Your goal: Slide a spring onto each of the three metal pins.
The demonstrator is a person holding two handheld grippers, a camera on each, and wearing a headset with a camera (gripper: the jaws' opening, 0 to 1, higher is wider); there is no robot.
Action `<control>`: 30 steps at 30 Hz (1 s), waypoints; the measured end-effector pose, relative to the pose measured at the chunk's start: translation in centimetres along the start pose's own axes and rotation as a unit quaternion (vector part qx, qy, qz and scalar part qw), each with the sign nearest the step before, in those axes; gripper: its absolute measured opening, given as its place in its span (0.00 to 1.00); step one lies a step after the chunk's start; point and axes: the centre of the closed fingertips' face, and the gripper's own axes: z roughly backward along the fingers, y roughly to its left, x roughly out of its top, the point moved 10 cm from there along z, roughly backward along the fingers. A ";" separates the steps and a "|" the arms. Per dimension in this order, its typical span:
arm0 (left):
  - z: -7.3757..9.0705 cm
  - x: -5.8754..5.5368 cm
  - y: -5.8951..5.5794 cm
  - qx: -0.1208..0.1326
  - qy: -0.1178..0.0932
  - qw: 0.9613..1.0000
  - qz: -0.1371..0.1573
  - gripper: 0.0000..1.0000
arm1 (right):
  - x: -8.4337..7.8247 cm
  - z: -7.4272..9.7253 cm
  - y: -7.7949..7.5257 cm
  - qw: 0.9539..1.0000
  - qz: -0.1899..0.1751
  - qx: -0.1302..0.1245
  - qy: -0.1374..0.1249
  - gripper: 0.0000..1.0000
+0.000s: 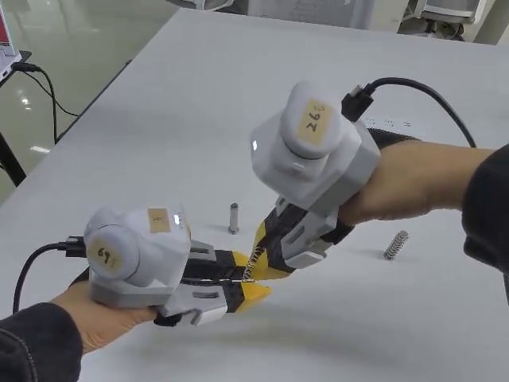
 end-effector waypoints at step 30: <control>1.8 -1.2 0.7 0.061 -0.009 0.997 0.039 0.46 | 0.1 0.4 -0.6 1.000 -0.003 -0.013 -0.002 0.12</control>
